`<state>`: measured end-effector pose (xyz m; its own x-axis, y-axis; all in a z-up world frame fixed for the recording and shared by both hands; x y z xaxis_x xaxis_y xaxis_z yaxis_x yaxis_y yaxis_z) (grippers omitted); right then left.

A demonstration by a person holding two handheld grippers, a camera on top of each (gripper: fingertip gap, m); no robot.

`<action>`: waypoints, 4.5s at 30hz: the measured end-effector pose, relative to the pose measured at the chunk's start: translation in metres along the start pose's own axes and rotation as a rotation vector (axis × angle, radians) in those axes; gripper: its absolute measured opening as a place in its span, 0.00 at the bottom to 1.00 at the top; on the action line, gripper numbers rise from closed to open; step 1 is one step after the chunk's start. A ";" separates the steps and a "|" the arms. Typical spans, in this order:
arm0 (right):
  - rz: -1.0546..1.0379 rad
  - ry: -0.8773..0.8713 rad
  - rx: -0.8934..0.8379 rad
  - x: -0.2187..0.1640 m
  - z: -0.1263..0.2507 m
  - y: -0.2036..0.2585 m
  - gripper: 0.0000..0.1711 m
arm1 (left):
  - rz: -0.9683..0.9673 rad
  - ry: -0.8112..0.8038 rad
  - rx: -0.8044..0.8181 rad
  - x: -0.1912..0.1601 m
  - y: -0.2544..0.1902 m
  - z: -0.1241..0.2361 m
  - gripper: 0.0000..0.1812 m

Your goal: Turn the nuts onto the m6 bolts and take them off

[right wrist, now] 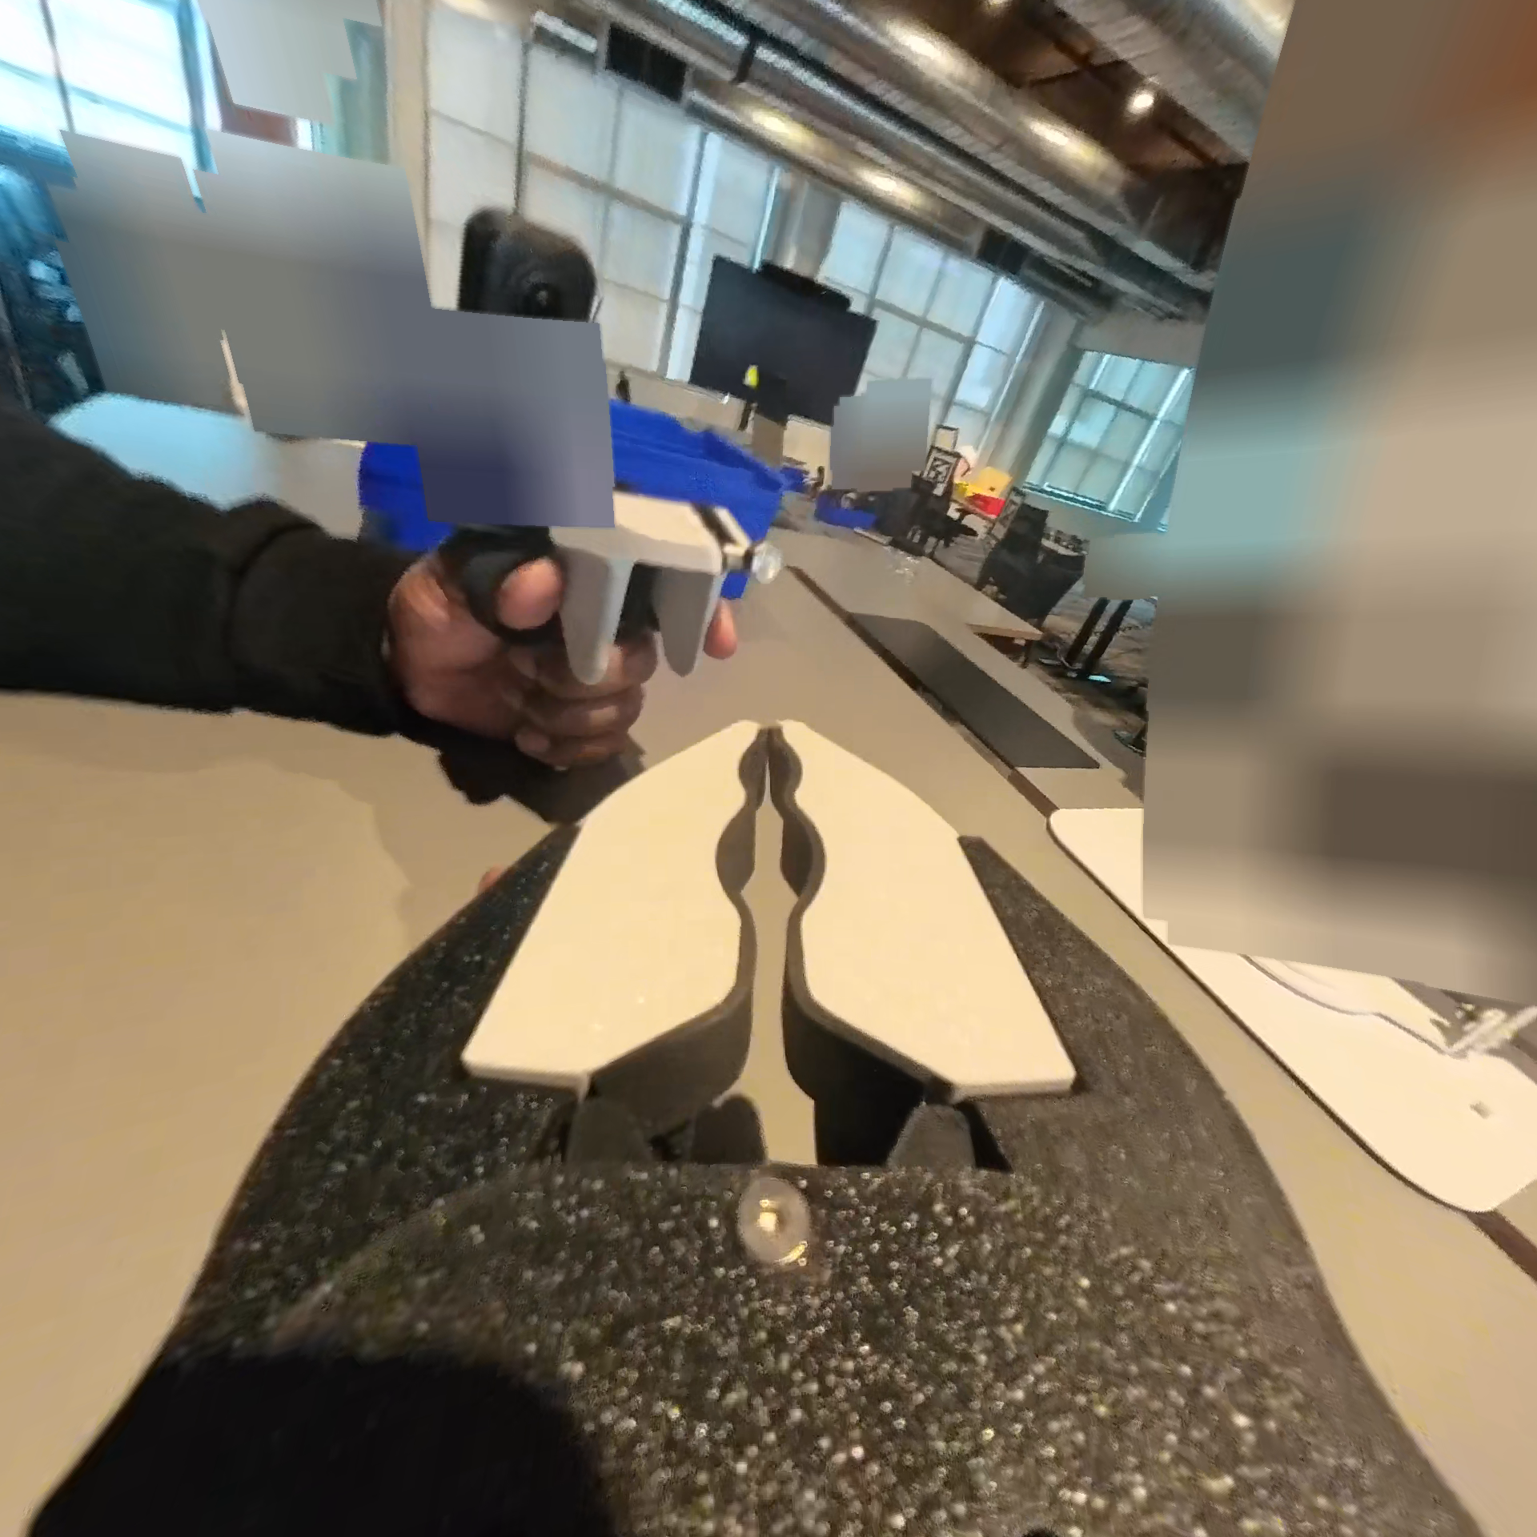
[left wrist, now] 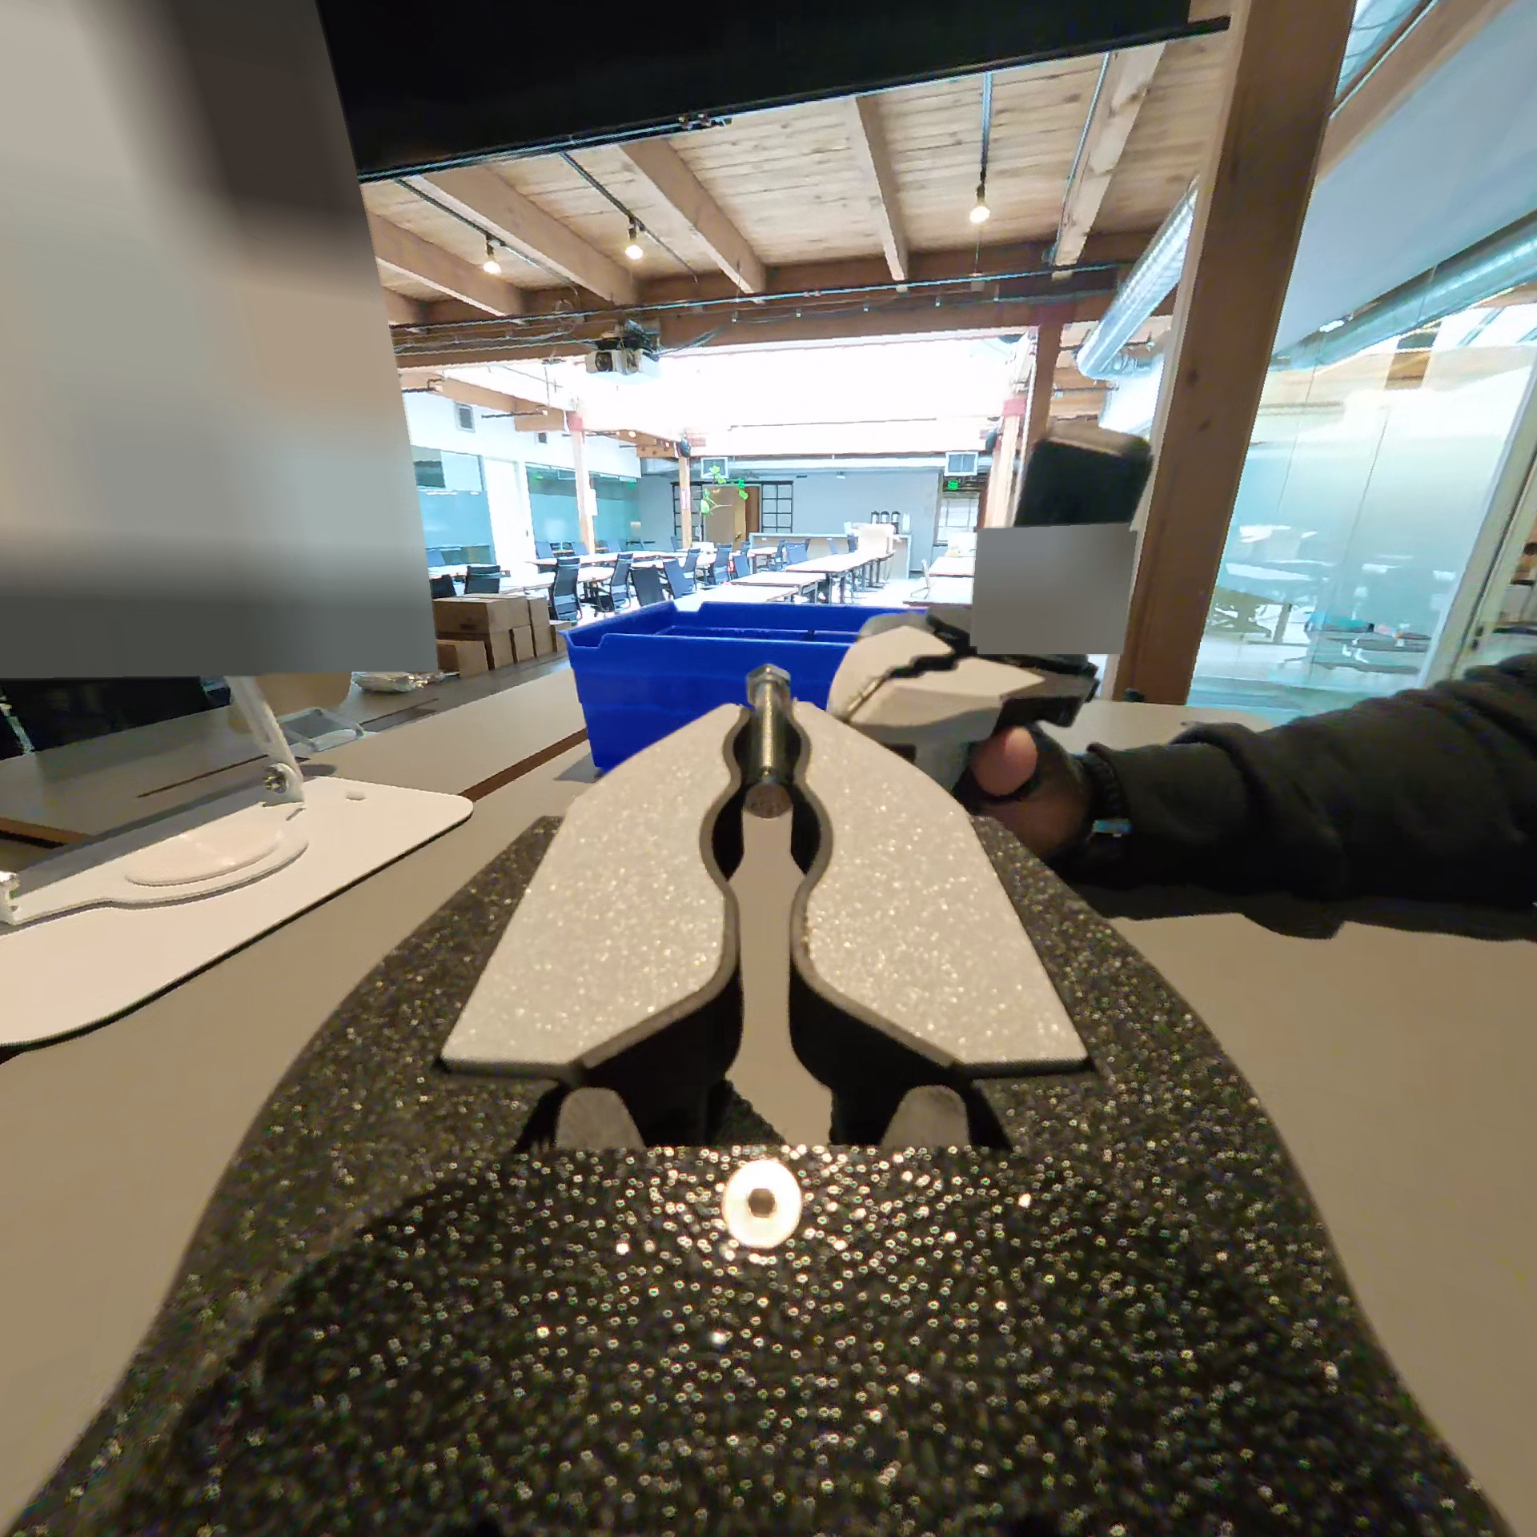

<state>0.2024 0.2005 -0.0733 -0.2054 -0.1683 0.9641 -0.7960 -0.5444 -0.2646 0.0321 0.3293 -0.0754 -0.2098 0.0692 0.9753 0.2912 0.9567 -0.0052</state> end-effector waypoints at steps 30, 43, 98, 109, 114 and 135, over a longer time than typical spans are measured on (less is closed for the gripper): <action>-0.425 0.112 0.289 0.109 0.109 0.077 0.16 | -0.069 0.045 -0.128 0.048 -0.178 -0.058 0.03; -0.132 0.197 0.446 0.137 0.132 0.091 0.06 | 0.134 0.142 -0.249 0.061 -0.212 -0.079 0.03; -0.446 0.062 0.391 0.135 0.059 0.113 0.10 | 0.144 0.182 -0.210 0.079 -0.183 -0.010 0.03; 0.607 0.097 0.195 0.142 0.063 0.144 0.05 | 0.776 0.146 -0.393 0.057 -0.173 -0.009 0.03; 0.392 0.100 0.110 0.135 0.055 0.141 0.10 | 0.587 0.088 -0.290 0.063 -0.170 -0.001 0.03; 0.664 0.111 0.145 0.137 0.034 0.159 0.06 | 0.835 0.103 -0.427 0.055 -0.164 0.022 0.03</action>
<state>0.0668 0.0632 0.0156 -0.6867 -0.4232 0.5910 -0.3985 -0.4608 -0.7930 -0.0479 0.1822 -0.0254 0.2989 0.6407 0.7072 0.6318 0.4225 -0.6499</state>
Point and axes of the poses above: each gripper's, where its closed fingertips meet, z back along the fingers, x out of its top, y = z × x across the jaws, the point moved 9 cm from there along z, back along the fingers
